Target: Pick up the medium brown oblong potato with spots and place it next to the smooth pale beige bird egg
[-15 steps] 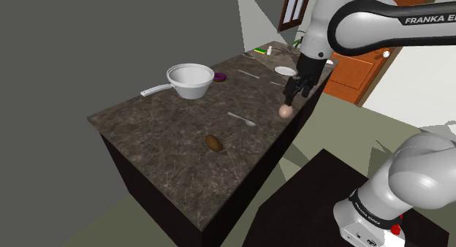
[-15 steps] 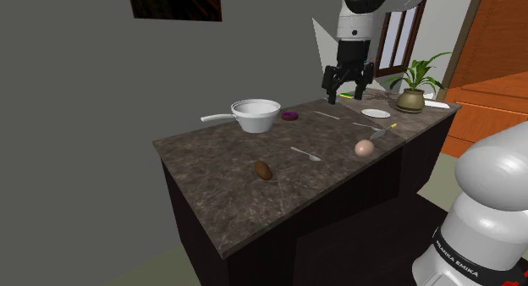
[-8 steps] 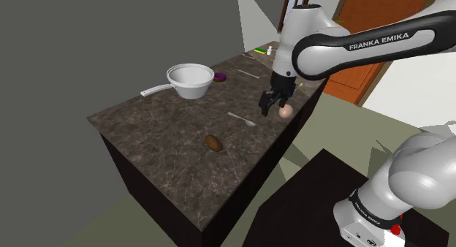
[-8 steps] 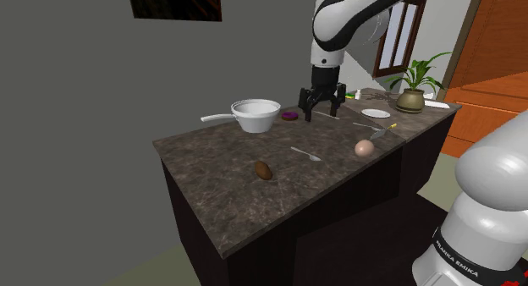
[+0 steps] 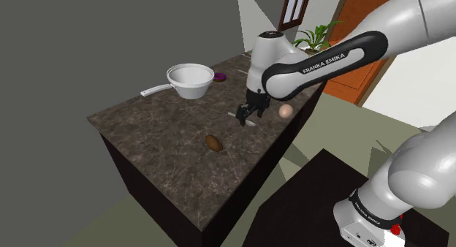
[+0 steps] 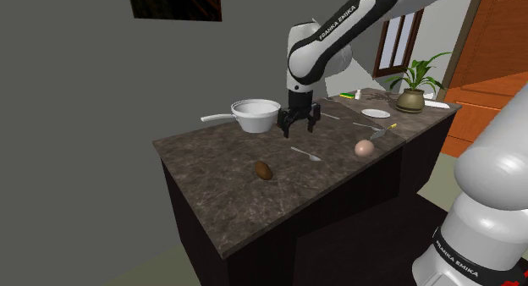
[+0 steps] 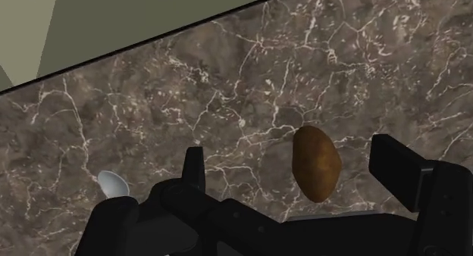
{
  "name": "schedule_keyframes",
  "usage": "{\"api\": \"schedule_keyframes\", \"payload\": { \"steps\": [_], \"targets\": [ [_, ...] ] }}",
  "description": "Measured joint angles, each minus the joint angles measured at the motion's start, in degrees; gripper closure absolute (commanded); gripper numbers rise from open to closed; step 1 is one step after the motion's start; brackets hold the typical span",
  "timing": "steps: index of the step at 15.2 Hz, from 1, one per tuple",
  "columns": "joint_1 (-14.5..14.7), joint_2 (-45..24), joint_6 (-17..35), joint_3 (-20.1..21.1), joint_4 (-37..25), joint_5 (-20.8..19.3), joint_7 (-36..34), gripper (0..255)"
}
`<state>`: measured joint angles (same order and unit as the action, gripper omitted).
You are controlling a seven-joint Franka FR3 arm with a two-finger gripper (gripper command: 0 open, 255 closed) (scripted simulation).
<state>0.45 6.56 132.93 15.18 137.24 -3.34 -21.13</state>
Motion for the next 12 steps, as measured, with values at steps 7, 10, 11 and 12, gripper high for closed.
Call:
{"api": "schedule_keyframes", "payload": {
  "steps": [7,10,11,12],
  "targets": [
    [0.97,-16.72,7.85,0.44,-8.30,-8.87,-8.49,0],
    [2.54,-23.81,9.38,-0.54,-13.58,-12.49,-11.82,0],
    [3.36,-26.46,10.10,-1.02,-15.40,-13.79,-13.17,0],
    [4.06,-28.90,10.58,-1.51,-17.29,-14.82,-14.14,0]
  ]
}}
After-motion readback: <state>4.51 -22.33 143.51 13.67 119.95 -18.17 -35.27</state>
